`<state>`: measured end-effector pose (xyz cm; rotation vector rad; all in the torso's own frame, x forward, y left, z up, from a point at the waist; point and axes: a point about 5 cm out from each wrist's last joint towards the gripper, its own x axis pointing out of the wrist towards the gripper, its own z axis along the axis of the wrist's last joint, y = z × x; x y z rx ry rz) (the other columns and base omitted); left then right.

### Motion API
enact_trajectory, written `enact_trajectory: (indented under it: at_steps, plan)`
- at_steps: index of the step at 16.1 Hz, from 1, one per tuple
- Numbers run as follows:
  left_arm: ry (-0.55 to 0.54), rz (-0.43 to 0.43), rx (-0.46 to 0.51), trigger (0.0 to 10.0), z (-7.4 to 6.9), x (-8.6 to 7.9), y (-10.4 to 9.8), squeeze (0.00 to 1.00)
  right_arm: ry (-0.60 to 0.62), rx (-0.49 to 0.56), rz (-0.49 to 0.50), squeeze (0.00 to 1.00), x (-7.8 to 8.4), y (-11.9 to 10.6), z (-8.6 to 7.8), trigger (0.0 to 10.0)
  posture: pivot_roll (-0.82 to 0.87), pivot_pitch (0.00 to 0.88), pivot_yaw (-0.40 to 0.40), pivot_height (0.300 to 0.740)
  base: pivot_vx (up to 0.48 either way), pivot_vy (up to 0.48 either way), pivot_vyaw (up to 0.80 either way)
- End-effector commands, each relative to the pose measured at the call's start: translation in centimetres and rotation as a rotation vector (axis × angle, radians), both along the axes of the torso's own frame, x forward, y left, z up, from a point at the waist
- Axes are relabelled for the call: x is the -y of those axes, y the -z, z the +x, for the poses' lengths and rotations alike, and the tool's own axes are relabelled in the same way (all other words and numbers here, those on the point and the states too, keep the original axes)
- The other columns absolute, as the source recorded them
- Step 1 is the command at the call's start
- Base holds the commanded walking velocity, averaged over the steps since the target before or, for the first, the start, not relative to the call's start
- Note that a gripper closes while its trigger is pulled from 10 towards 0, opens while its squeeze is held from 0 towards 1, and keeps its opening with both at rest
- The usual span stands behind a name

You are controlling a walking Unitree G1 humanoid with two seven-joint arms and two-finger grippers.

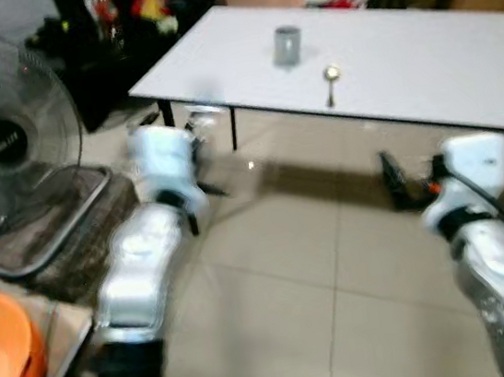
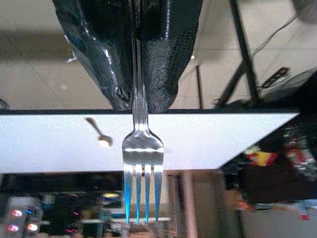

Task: Setting the table

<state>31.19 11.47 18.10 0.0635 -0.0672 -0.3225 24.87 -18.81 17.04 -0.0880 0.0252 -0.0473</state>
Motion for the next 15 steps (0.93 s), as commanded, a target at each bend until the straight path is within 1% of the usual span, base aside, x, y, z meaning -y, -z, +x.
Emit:
enact_trajectory:
  at_steps: [1, 13, 15]
  plan:
    - [-0.042, 0.013, 0.016, 10.0, 0.23, -1.32, -0.34, 0.0, -0.019, 0.012, 0.009, 0.0, -0.5, -0.26, -0.01, 10.0, -0.04, 0.0, 0.012, 0.74, 0.379, 0.0, 0.0]
    - [-0.024, 0.015, 0.017, 10.0, 0.26, -0.99, -0.28, 0.0, -0.029, 0.003, 0.013, 0.0, -0.54, -0.18, -0.08, 10.0, -0.04, 0.0, 0.008, 0.74, 0.381, 0.0, -0.8]
    - [-0.025, 0.015, 0.015, 10.0, 0.25, -0.95, -0.21, 0.0, -0.047, -0.004, -0.004, 0.0, -0.58, -0.14, -0.06, 10.0, -0.03, 0.0, -0.001, 0.74, 0.381, 0.0, 0.0]
